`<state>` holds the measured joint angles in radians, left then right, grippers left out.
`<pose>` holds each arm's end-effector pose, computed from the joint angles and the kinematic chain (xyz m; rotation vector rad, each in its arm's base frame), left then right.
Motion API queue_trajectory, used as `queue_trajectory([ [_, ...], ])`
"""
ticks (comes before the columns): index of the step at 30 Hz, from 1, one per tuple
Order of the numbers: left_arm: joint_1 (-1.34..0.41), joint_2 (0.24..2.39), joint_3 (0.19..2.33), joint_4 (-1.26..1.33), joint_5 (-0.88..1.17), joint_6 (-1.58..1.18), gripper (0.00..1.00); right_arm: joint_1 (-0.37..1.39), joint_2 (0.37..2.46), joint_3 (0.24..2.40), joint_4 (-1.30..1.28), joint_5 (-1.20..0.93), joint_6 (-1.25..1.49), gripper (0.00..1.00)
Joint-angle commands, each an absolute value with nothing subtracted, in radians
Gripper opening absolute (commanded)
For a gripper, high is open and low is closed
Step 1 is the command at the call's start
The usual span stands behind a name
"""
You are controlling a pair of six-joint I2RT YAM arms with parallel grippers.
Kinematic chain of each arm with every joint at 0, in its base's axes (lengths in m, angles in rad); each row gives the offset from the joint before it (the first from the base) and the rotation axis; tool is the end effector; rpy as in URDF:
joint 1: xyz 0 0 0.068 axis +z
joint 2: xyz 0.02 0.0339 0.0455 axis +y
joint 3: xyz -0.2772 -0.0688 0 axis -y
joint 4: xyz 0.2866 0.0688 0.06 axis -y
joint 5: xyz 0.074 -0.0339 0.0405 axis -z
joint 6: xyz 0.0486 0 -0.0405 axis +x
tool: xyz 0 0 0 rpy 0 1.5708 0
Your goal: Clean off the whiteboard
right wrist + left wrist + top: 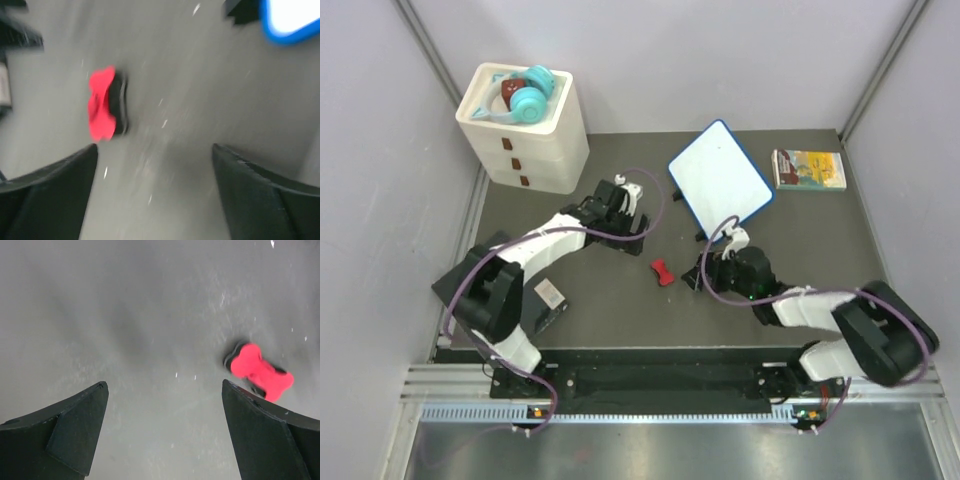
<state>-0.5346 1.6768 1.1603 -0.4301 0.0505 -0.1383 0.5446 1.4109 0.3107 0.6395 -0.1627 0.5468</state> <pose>0.3428 -0.2058 0.2004 0.5221 2.4946 -0.3322 0.2256 0.1459 0.1047 -0.1053 2.1300 0.8339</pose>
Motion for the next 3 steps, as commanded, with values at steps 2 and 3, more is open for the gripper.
queue_trajectory([
  [2,-0.531,1.536,1.124,-0.39,0.008,-0.172,0.99,0.656,1.117,0.37,0.259,0.066,0.43,0.99],
  [3,-0.531,1.532,1.126,-0.387,-0.027,-0.179,0.99,0.66,1.076,0.376,0.235,0.083,0.422,0.99],
])
